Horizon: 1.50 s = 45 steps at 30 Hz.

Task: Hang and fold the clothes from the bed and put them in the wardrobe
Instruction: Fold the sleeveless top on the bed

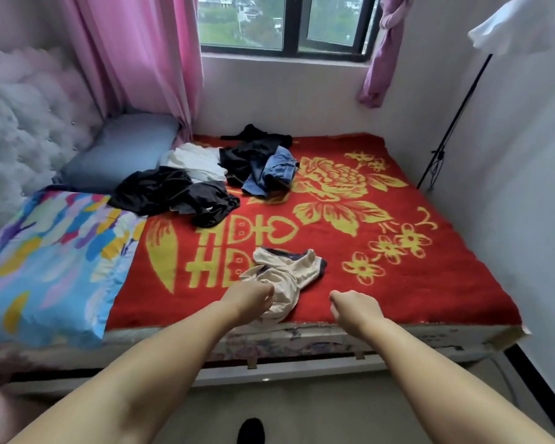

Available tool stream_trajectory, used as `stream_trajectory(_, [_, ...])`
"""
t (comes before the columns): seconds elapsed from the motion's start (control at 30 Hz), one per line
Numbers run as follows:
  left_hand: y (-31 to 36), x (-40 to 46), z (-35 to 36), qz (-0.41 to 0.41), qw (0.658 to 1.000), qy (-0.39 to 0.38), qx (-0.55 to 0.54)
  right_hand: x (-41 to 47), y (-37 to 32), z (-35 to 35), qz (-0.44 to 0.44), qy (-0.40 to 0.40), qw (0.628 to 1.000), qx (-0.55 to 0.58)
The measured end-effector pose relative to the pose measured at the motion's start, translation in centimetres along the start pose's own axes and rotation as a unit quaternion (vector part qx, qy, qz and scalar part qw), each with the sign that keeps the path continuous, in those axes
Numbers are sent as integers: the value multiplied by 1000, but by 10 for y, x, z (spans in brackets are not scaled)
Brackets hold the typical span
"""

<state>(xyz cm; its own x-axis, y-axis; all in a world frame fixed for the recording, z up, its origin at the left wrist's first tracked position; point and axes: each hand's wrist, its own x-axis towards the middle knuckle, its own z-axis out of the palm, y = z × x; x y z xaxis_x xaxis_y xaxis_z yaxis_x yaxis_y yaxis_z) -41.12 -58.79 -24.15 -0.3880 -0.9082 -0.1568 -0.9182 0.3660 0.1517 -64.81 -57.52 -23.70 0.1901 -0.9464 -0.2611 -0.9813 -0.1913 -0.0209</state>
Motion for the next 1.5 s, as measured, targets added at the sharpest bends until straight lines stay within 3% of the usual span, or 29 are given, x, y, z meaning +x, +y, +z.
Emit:
stream_trajectory(0.23, [-48,144,-20,3,999,-38,8,133,44,-17,38,-10,999,28])
stream_trajectory(0.5, [-83,250,24,-42,993,-107,-8,254,90,25,35,-78,995,56])
stream_trajectory(0.83, [-132,349,134,-227,946,-197,-126,399,134,111,4,-177,983,51])
stream_trajectory(1.0, [-157,389,202,-300,940,-125,-101,457,130,173,64,-110,978,164])
stream_trajectory(1.17, [-186,417,248,-428,872,-125,-201,486,118,216,172,-114,946,249])
stream_trajectory(1.33, [-201,418,227,-391,871,-104,-280,493,128,200,171,-139,935,279])
stream_trajectory(1.5, [-212,415,132,-328,892,-47,-307,489,125,107,133,-80,922,355])
